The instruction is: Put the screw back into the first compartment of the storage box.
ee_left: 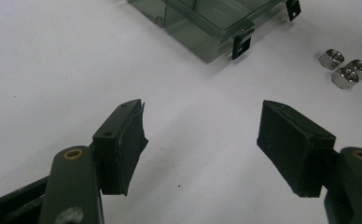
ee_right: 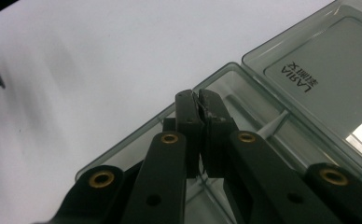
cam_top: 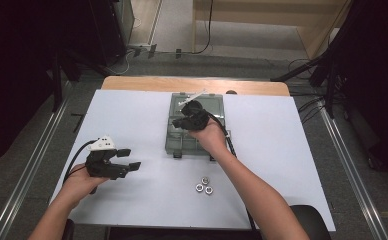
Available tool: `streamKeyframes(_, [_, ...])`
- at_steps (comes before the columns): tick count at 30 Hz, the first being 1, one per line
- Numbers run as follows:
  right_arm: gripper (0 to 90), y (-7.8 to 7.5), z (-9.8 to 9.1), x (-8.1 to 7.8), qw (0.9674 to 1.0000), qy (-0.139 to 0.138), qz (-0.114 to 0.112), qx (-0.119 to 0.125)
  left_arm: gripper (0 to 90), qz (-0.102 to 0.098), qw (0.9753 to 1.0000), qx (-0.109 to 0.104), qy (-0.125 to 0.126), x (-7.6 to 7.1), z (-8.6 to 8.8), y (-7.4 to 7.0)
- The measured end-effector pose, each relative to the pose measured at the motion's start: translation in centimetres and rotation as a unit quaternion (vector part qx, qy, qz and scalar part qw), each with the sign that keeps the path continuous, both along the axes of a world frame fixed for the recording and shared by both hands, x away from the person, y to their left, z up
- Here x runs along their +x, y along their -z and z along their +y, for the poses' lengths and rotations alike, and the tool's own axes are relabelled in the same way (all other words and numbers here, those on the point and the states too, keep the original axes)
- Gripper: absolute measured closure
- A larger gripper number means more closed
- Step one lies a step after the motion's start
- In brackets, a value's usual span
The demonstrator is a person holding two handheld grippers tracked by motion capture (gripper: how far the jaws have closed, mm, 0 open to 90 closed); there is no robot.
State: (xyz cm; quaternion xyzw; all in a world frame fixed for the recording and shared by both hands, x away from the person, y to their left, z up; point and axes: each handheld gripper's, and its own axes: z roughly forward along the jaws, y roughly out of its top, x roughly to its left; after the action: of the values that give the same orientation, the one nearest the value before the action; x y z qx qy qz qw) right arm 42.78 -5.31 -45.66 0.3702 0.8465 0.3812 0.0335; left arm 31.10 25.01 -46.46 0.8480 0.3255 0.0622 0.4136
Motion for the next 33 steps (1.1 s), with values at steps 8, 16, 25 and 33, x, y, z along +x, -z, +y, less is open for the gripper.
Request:
streamKeyframes(8, [60.1,0.6,0.5,0.3,0.9994,-0.017,-0.021,-0.020,31.6,0.002,1.0000,0.001,0.000,0.0,0.1,0.0])
streamKeyframes(16, [41.8,-0.6,-0.6,-1.1,0.9994,-0.031,-0.012,0.003,31.5,0.001,1.0000,0.002,-0.001,0.1,0.1,0.1])
streamKeyframes(25, [33.7,-1.9,-2.1,-3.8,0.9984,-0.049,-0.014,0.022,31.5,0.002,1.0000,0.002,-0.003,0.1,0.1,0.1])
streamKeyframes(33, [30.8,-2.5,-4.3,-6.0,0.9977,-0.050,-0.004,0.045,31.5,0.002,1.0000,0.002,-0.005,0.2,0.2,0.1])
